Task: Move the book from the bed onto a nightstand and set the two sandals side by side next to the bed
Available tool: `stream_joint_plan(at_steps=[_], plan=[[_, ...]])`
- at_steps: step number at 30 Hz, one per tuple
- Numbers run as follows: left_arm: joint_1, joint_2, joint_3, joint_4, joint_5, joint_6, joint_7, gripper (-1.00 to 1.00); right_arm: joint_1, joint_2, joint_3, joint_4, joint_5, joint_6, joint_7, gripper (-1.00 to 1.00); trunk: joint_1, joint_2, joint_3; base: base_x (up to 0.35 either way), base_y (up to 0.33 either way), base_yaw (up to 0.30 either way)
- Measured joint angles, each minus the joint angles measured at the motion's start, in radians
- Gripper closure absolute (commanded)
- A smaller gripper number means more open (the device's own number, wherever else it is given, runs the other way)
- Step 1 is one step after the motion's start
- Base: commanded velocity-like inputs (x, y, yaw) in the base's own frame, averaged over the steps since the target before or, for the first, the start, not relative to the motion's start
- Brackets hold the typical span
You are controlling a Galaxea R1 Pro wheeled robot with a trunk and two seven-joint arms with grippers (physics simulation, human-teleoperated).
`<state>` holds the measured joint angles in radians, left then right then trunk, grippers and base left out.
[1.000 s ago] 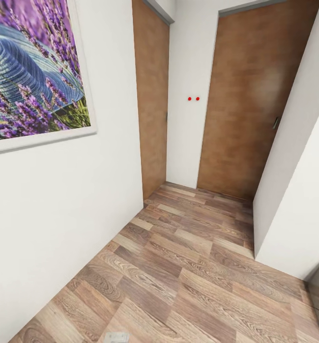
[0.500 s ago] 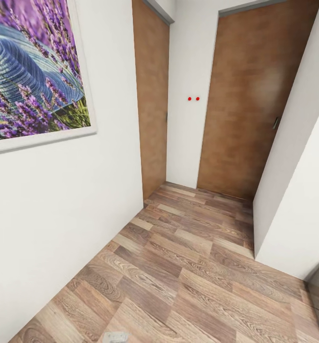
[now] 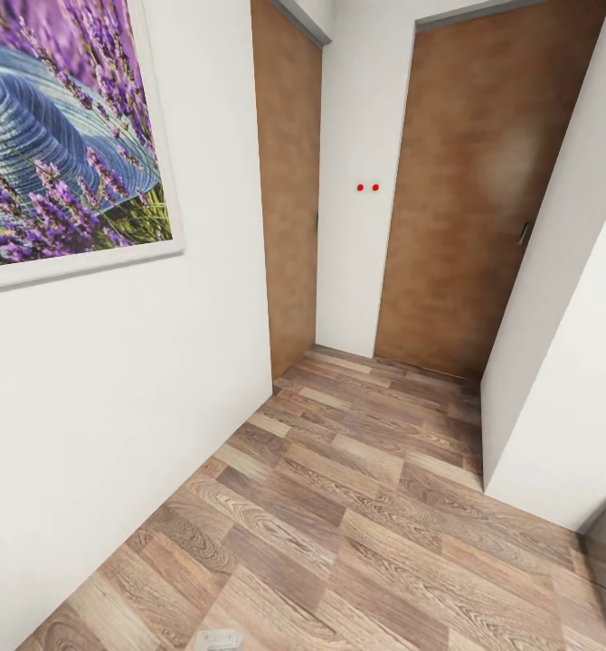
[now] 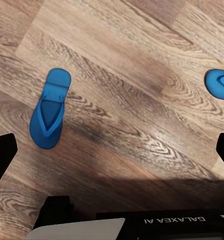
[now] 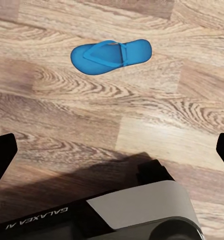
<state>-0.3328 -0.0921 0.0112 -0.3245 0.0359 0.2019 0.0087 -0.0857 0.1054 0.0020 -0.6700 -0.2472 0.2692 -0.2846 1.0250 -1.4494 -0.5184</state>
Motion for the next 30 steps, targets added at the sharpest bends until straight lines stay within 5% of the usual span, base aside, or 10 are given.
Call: stream_joint_plan(at_steps=[17, 30], plan=[[0.000, 0.002, 0.000, 0.000, -0.002, 0.002, 0.001, -1.00, 0.000, 0.000, -0.001, -0.004, -0.002, -0.005, -0.002, -1.00, -0.008, 0.014, -0.004, 0.000, 0.000, 0.000], [-0.004, 0.005, 0.001, -0.004, 0.000, 0.033, 0.000, -1.00, 0.000, -0.001, 0.000, -0.034, 0.003, -0.005, -0.004, -1.00, 0.042, -0.077, -0.065, 0.000, 0.000, 0.000]])
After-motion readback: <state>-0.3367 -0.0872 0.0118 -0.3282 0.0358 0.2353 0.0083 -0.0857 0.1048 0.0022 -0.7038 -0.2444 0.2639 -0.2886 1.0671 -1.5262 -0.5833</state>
